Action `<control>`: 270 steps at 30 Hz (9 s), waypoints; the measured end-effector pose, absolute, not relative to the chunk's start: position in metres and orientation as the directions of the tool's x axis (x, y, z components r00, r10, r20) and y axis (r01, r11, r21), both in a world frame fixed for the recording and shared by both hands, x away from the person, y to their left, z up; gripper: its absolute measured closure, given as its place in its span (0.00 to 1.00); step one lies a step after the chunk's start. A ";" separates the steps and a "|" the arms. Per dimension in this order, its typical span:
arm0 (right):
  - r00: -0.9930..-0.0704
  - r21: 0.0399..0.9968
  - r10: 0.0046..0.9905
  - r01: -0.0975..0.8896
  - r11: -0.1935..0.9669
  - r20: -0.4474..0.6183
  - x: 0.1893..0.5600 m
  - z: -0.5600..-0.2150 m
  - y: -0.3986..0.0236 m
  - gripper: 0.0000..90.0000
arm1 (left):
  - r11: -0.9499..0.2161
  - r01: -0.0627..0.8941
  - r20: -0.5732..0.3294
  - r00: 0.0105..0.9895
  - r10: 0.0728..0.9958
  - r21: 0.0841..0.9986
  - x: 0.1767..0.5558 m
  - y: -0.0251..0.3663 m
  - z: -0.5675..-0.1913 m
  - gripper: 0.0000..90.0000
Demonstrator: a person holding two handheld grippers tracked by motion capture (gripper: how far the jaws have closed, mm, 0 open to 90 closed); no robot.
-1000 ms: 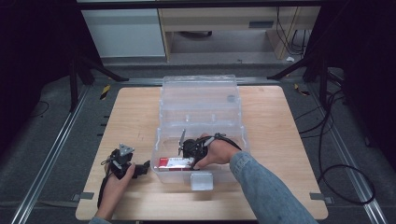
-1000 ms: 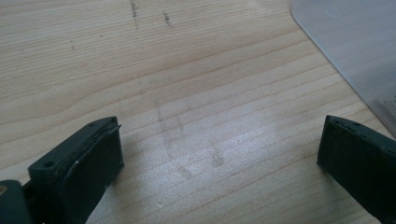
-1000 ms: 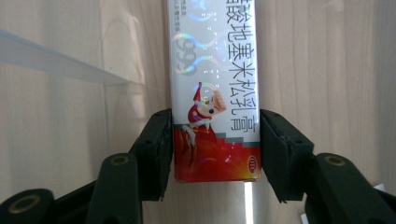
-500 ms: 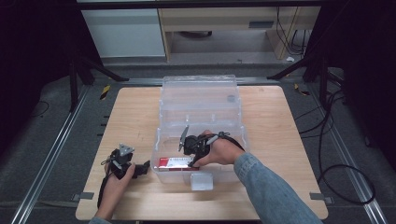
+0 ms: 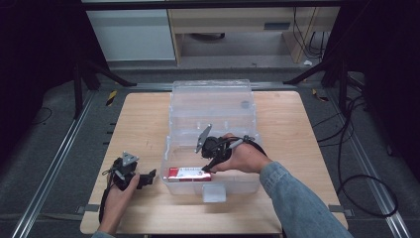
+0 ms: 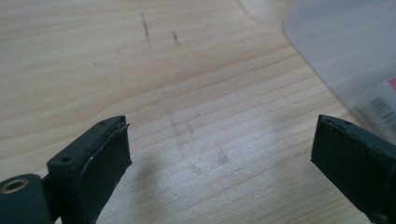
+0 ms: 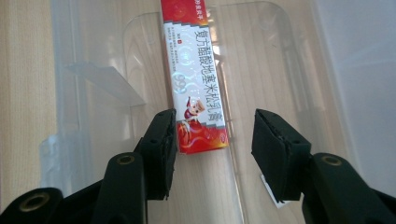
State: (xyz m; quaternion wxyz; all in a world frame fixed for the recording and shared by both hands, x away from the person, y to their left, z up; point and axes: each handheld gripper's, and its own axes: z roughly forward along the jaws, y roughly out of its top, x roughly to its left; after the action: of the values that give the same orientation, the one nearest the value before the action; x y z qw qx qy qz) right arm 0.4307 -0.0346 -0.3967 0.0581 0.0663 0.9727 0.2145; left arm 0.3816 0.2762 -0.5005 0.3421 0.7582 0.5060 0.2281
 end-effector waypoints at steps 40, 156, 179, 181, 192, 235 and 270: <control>-0.910 0.545 0.399 0.279 0.791 -0.114 0.433 -0.315 -0.150 0.56 | -0.563 0.328 0.092 0.802 0.591 0.759 0.345 0.202 -0.363 0.25; -0.899 0.283 0.282 0.189 0.940 -0.335 0.548 -0.323 -0.112 0.84 | -0.809 0.235 0.089 0.939 0.333 0.539 0.361 0.155 -0.427 0.83; -0.921 0.318 0.224 0.119 0.941 -0.318 0.524 -0.309 -0.116 0.96 | -0.816 0.227 0.110 0.937 0.332 0.532 0.358 0.150 -0.425 0.82; -0.924 0.308 0.209 0.107 0.945 -0.321 0.522 -0.308 -0.117 0.97 | -0.816 0.228 0.108 0.937 0.332 0.531 0.358 0.150 -0.425 0.82; -0.924 0.311 0.182 0.073 0.947 -0.337 0.515 -0.307 -0.117 0.99 | -0.816 0.225 0.118 0.935 0.335 0.533 0.357 0.148 -0.425 0.81; -0.940 0.494 0.188 0.024 0.869 -0.285 0.459 -0.295 -0.147 1.00 | -0.810 0.240 0.129 0.924 0.359 0.535 0.360 0.145 -0.425 0.78; -0.944 0.525 0.163 -0.012 0.851 -0.286 0.411 -0.304 -0.153 1.00 | -0.818 0.225 0.145 0.926 0.348 0.529 0.360 0.143 -0.425 0.78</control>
State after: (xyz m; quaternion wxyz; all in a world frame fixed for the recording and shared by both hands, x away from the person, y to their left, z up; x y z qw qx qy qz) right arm 0.4114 -0.1526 -0.3037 0.1623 0.0400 0.9483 0.2698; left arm 0.3601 0.1434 -0.4251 0.2605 0.9462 0.1514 0.1183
